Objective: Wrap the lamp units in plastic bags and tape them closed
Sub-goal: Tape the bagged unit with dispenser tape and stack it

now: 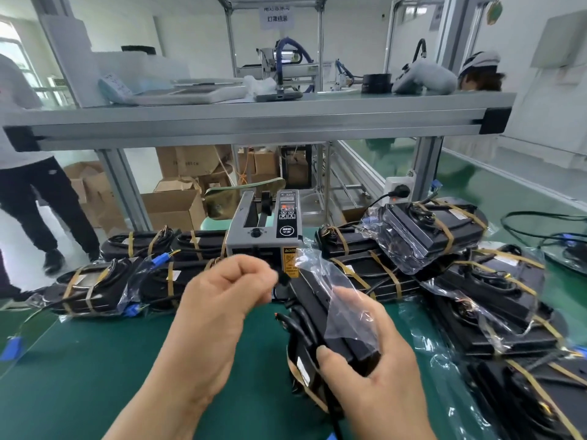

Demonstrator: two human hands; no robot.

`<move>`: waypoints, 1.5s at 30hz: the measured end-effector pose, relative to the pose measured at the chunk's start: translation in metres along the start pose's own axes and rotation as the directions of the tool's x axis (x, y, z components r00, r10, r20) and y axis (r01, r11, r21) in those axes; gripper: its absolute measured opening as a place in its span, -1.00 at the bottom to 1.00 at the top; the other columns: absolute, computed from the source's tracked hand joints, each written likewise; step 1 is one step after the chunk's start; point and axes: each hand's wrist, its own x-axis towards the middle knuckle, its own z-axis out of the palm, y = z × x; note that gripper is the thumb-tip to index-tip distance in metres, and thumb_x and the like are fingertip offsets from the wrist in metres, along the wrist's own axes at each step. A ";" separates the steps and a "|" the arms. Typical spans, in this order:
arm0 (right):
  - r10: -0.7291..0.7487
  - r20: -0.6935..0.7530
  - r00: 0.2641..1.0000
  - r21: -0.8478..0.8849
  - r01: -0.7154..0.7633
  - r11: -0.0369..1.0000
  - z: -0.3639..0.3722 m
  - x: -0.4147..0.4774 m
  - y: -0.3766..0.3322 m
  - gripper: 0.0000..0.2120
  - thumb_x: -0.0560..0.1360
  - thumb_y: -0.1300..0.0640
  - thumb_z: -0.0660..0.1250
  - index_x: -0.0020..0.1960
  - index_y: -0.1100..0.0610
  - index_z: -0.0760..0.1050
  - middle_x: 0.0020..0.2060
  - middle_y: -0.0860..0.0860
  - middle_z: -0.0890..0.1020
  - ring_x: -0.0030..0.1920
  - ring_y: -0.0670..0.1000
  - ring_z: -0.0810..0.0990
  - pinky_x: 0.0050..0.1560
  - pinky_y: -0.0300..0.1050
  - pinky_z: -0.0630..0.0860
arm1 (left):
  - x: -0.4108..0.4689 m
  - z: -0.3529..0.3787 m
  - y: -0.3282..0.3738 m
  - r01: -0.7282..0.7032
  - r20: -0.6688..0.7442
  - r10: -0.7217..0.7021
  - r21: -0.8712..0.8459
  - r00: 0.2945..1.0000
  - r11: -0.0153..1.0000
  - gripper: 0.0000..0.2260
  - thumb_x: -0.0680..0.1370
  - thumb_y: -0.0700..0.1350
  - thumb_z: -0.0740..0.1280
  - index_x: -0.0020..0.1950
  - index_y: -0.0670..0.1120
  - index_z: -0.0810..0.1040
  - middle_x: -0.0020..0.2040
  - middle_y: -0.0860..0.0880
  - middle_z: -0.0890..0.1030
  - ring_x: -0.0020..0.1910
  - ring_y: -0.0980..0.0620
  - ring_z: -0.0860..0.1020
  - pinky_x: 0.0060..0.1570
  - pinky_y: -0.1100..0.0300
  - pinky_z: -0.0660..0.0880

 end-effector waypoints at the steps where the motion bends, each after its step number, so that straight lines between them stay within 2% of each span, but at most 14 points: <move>1: 0.002 -0.033 0.999 0.026 -0.002 1.000 0.002 0.001 -0.001 -0.58 0.28 0.16 0.49 0.00 -0.29 0.58 -0.26 -0.28 0.69 -0.32 -0.27 0.63 -0.29 -0.49 0.48 | -0.005 0.003 0.005 -0.013 0.059 0.009 0.069 0.998 0.998 -0.82 0.33 0.07 0.42 -0.29 -0.03 0.60 -0.31 0.03 0.52 -0.26 0.10 0.44 -0.16 0.24 0.44; 3: 0.030 -0.093 0.995 0.089 -0.022 0.996 0.006 0.001 -0.002 -0.71 0.33 -0.02 0.38 0.01 -0.28 0.61 -0.20 -0.14 0.73 -0.24 -0.13 0.68 -0.13 -0.21 0.61 | -0.011 0.010 0.011 -0.020 0.134 -0.002 0.158 0.991 0.987 -0.80 0.34 0.10 0.40 -0.28 -0.02 0.61 -0.33 0.06 0.53 -0.28 0.13 0.44 -0.20 0.33 0.43; 5: 0.041 -0.105 0.994 0.128 -0.027 0.991 0.009 0.001 0.000 -0.74 0.45 -0.15 0.24 0.04 -0.25 0.64 -0.12 -0.14 0.74 -0.10 -0.10 0.71 -0.01 0.01 0.63 | -0.011 0.014 0.011 0.013 0.154 -0.047 0.210 0.987 0.978 -0.78 0.32 0.13 0.40 -0.28 -0.01 0.62 -0.34 0.06 0.54 -0.30 0.13 0.45 -0.24 0.33 0.42; 8: 0.004 -0.133 0.991 0.139 0.014 0.990 0.014 0.000 -0.001 -0.61 0.47 -0.33 0.08 0.05 -0.29 0.63 -0.05 -0.25 0.72 0.01 -0.20 0.68 -0.01 -0.11 0.59 | -0.007 0.016 0.008 0.066 0.134 -0.101 0.242 0.986 0.968 -0.84 0.34 0.07 0.41 -0.32 -0.01 0.62 -0.38 0.10 0.55 -0.35 0.17 0.47 -0.29 0.42 0.41; 11: -0.030 -0.164 0.986 0.143 0.054 0.988 0.016 -0.001 -0.001 -0.57 0.48 -0.34 0.04 0.07 -0.30 0.63 -0.03 -0.30 0.70 0.03 -0.25 0.66 -0.06 -0.33 0.55 | -0.006 0.017 0.006 0.110 0.113 -0.143 0.257 0.983 0.960 -0.84 0.35 0.05 0.40 -0.31 -0.03 0.61 -0.36 0.06 0.58 -0.34 0.17 0.50 -0.28 0.40 0.43; 15: -0.022 -0.130 0.991 0.138 0.040 0.990 0.015 -0.002 0.002 -0.56 0.48 -0.34 0.03 0.09 -0.27 0.63 -0.01 -0.27 0.70 0.07 -0.20 0.66 0.03 -0.18 0.54 | -0.007 0.019 0.004 0.139 0.090 -0.169 0.268 0.982 0.953 -0.67 0.27 0.19 0.40 -0.24 -0.06 0.63 -0.28 -0.10 0.64 -0.30 0.08 0.55 -0.17 0.19 0.52; 16: -0.025 -0.126 0.992 0.131 0.041 0.991 0.014 -0.002 0.002 -0.56 0.49 -0.33 0.03 0.09 -0.27 0.62 0.00 -0.27 0.70 0.08 -0.19 0.66 0.03 -0.20 0.55 | -0.007 0.020 0.004 0.139 0.081 -0.168 0.281 0.982 0.949 -0.66 0.26 0.20 0.40 -0.24 -0.06 0.63 -0.28 -0.11 0.64 -0.30 0.07 0.54 -0.15 0.17 0.51; 20: -0.039 -0.132 0.990 0.116 0.055 0.992 0.014 -0.002 0.001 -0.62 0.56 -0.24 0.04 0.08 -0.27 0.63 -0.02 -0.30 0.69 0.06 -0.23 0.65 -0.04 -0.43 0.49 | -0.007 0.023 0.003 0.134 0.062 -0.161 0.315 0.985 0.939 -0.74 0.31 0.15 0.43 -0.25 -0.04 0.64 -0.32 -0.03 0.62 -0.31 0.12 0.52 -0.21 0.25 0.48; 25: -0.020 -0.116 0.993 0.128 0.035 0.991 0.013 -0.003 0.001 -0.57 0.47 -0.36 0.03 0.09 -0.32 0.60 -0.02 -0.30 0.69 0.07 -0.22 0.65 0.01 -0.24 0.51 | -0.008 0.026 0.004 0.094 0.034 -0.116 0.379 0.993 0.921 -0.85 0.41 0.01 0.49 -0.27 -0.04 0.64 -0.32 -0.16 0.61 -0.37 0.11 0.47 -0.31 0.30 0.44; 32: -0.032 -0.102 0.994 0.154 0.047 0.987 0.013 -0.004 0.001 -0.57 0.48 -0.37 0.03 0.12 -0.32 0.60 0.01 -0.31 0.69 0.09 -0.23 0.65 -0.01 -0.38 0.53 | -0.011 0.027 0.003 0.068 0.010 -0.080 0.429 0.997 0.901 -0.87 0.43 -0.04 0.50 -0.28 -0.03 0.63 -0.46 0.09 0.47 -0.46 0.14 0.36 -0.43 0.34 0.33; 36: -0.022 -0.084 0.996 0.177 0.036 0.984 0.014 -0.004 0.003 -0.55 0.47 -0.38 0.05 0.15 -0.30 0.60 0.01 -0.25 0.71 0.08 -0.17 0.67 0.02 -0.25 0.56 | -0.012 0.025 0.000 0.051 0.017 -0.066 0.456 0.998 0.889 -0.88 0.43 -0.02 0.49 -0.27 0.01 0.62 -0.48 0.12 0.45 -0.48 0.15 0.35 -0.45 0.34 0.32; 40: -0.030 -0.087 0.996 0.191 0.046 0.980 0.014 -0.005 0.002 -0.56 0.47 -0.38 0.06 0.13 -0.31 0.60 0.00 -0.25 0.71 0.07 -0.17 0.68 0.00 -0.35 0.55 | -0.012 0.025 -0.004 0.042 0.019 -0.057 0.457 0.998 0.889 -0.89 0.40 0.02 0.49 -0.24 0.06 0.59 -0.47 0.15 0.43 -0.49 0.18 0.34 -0.47 0.35 0.31; 43: -0.050 -0.081 0.995 0.202 0.066 0.977 0.015 -0.005 0.001 -0.58 0.48 -0.35 0.06 0.13 -0.32 0.61 0.01 -0.27 0.71 0.07 -0.20 0.67 0.00 -0.39 0.54 | -0.013 0.027 -0.007 0.024 -0.034 -0.010 0.427 0.999 0.904 -0.84 0.30 0.08 0.42 -0.16 0.18 0.52 -0.43 0.19 0.43 -0.47 0.24 0.37 -0.45 0.40 0.37; 45: -0.058 -0.065 0.996 0.212 0.071 0.975 0.016 -0.005 0.000 -0.59 0.51 -0.33 0.06 0.14 -0.31 0.61 0.00 -0.25 0.72 0.07 -0.19 0.68 -0.01 -0.39 0.55 | -0.013 0.027 -0.010 0.013 -0.056 0.013 0.437 0.998 0.899 -0.82 0.31 0.11 0.41 -0.14 0.21 0.50 -0.42 0.21 0.42 -0.45 0.26 0.37 -0.43 0.41 0.38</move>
